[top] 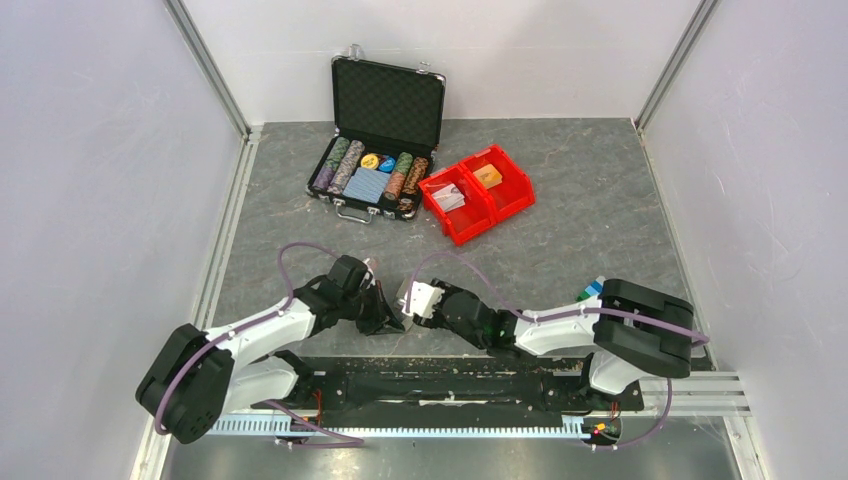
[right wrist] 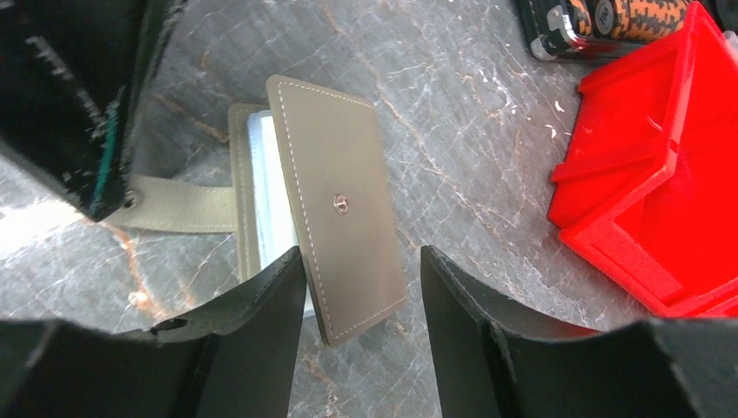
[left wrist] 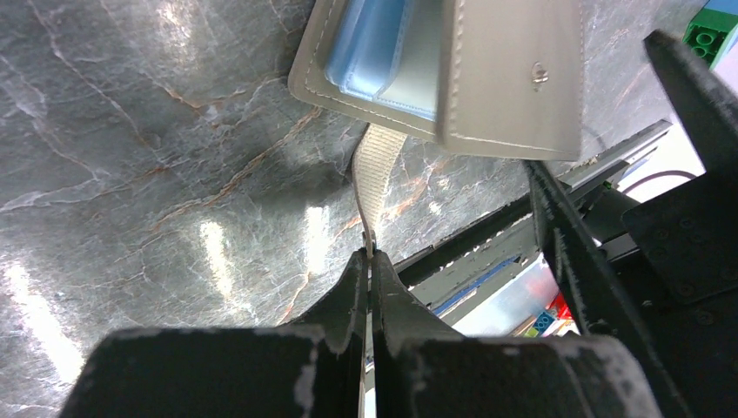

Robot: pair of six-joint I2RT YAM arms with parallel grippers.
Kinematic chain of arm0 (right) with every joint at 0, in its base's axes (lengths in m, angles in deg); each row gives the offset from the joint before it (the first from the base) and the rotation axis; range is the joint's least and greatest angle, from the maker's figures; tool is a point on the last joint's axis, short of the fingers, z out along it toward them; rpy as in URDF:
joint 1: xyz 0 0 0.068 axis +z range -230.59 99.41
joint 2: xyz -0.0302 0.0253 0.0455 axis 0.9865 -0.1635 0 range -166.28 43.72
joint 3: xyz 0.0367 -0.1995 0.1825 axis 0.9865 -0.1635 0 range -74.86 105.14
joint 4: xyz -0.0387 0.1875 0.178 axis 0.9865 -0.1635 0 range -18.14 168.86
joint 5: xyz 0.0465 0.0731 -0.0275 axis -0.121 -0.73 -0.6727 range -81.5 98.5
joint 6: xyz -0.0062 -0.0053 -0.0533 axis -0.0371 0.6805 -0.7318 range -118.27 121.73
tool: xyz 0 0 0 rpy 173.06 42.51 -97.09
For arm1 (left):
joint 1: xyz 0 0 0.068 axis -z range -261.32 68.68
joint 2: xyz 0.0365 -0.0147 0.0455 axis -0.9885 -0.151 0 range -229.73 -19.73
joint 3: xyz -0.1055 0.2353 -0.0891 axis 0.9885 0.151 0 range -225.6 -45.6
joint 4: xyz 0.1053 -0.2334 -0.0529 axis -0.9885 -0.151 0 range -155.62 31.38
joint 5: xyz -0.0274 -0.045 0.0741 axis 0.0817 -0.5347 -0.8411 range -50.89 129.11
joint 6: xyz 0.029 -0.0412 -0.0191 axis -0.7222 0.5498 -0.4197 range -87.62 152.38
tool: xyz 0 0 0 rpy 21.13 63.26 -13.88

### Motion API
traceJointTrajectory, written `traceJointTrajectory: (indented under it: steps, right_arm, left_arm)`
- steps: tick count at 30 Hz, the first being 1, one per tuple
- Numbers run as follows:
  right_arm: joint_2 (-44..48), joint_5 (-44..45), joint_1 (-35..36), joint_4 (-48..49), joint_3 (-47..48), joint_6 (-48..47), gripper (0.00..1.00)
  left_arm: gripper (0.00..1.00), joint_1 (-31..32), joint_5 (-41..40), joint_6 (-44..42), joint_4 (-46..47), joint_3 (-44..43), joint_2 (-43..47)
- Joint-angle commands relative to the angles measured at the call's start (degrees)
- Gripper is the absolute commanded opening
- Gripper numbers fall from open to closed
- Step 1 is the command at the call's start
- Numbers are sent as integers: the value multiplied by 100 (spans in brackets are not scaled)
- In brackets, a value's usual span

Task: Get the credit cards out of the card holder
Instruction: Open the card holder at the center of the board.

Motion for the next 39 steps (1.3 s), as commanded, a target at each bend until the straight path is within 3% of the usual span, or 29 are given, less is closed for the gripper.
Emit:
traceJointTrajectory:
  steps: [1,5,11,14,19,21,29,39]
  right_arm:
    - [15,-68,-312,25,328,398,52]
    - [15,-688,-710,69,286,810,45]
    - [-250,-1942,-1591,-88,470,1855,11]
    - [-190,-2456,-1876,-488,564,2338,1]
    - [24,-2976,-2126,-1286,444,3073,0]
    - [102,-3213,-2189,-1350,259,3394,0]
    - [477,-3356,-2263,-1022,-549,4297,0]
    - [1095,-3147,-2337,-757,-1132,4755,0]
  left_arm:
    - [2,24,126,27,-33,-9,118]
    - [2,30,76,64,-31,108,196]
    - [2,25,35,110,-104,115,338]
    - [2,27,-78,75,-309,23,470]
    - [3,21,-390,-47,-673,-215,610]
    - [9,16,-526,-56,-739,-279,623]
    - [50,23,-905,-59,-524,-423,580]
    - [62,7,-725,141,502,-213,549]
